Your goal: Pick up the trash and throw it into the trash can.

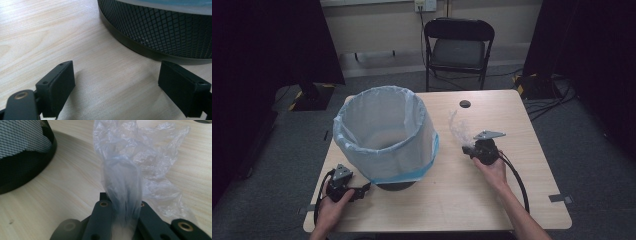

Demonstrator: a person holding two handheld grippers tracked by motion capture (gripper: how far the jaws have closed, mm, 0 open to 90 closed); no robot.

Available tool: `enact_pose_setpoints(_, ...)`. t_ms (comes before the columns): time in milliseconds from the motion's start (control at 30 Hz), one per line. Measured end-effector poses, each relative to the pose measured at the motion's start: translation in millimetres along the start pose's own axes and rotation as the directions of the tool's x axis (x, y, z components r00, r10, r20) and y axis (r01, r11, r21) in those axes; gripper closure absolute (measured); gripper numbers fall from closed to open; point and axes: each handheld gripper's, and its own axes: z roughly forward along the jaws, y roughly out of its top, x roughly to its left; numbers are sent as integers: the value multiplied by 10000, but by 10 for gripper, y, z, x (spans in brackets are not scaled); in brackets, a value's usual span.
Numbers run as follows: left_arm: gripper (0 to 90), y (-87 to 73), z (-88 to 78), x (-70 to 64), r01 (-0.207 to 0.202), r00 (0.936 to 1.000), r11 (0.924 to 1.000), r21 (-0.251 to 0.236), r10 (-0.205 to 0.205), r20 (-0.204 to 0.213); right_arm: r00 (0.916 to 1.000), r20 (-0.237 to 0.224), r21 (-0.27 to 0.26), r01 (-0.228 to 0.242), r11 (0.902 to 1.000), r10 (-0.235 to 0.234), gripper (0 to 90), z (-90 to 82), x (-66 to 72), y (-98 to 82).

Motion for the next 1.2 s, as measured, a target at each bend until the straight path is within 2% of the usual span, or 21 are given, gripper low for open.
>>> enact_pose_setpoints(100, 133, 0, 0, 0, 3, 10000, 10000, -2, -3, 2, 9998, -169, -290, -106, 9995, 101, 900, -68, 18, 26)
enact_pose_setpoints(400, 133, 0, 0, 0, 3, 10000, 10000, 0, -3, 1, 9990, -438, -946, -58, 9955, 17, 900, -249, 112, 121)
enact_pose_setpoints(500, 133, 0, 0, 0, 2, 10000, 10000, 0, -2, 0, 9987, -497, -1442, 54, 9895, -126, 900, -372, 144, 217)
enact_pose_setpoints(533, 133, 0, 0, 0, 4, 10000, 10000, -3, -4, 0, 9987, -497, -1442, 54, 9895, -126, 900, -372, 144, 217)
enact_pose_setpoints(633, 133, 0, 0, 0, 1, 10000, 10000, 0, -1, 1, 9981, -517, -2030, 232, 9789, -344, 900, -509, 187, 347)
enact_pose_setpoints(667, 133, 0, 0, 0, 1, 10000, 10000, 1, -1, 1, 9981, -517, -2030, 232, 9789, -344, 900, -509, 187, 347)
enact_pose_setpoints(800, 133, 0, 0, 0, 2, 10000, 10000, -1, -2, 1, 9963, -683, -2548, 325, 9664, -515, 900, -651, 250, 508)
enact_pose_setpoints(833, 133, 0, 0, 0, 2, 10000, 10000, -1, -2, 1, 9963, -683, -2548, 325, 9664, -515, 900, -651, 250, 508)
enact_pose_setpoints(867, 133, 0, 0, 0, 4, 10000, 10000, -2, -4, 0, 9951, -799, -2743, 337, 9610, -577, 900, -701, 274, 573)
enact_pose_setpoints(933, 133, 0, 0, 0, 2, 10000, 10000, 1, -2, 2, 9945, -819, -2830, 392, 9583, -648, 900, -726, 287, 606)
enact_pose_setpoints(967, 133, 0, 0, 0, 3, 10000, 10000, -1, -3, 1, 9936, -848, -3011, 455, 9525, -742, 900, -763, 308, 679)
enact_pose_setpoints(1000, 133, 0, 0, 0, 3, 10000, 10000, -1, -3, 1, 9936, -848, -3011, 455, 9525, -742, 900, -763, 308, 679)
enact_pose_setpoints(1033, 133, 0, 0, 0, 1, 10000, 10000, 0, -1, 1, 9923, -864, -3201, 568, 9457, -889, 900, -795, 338, 755)
enact_pose_setpoints(1200, 133, 0, 0, 0, 1, 10000, 10000, 1, -1, 1, 9881, -1040, -3691, 679, 9269, -1138, 900, -885, 419, 957)
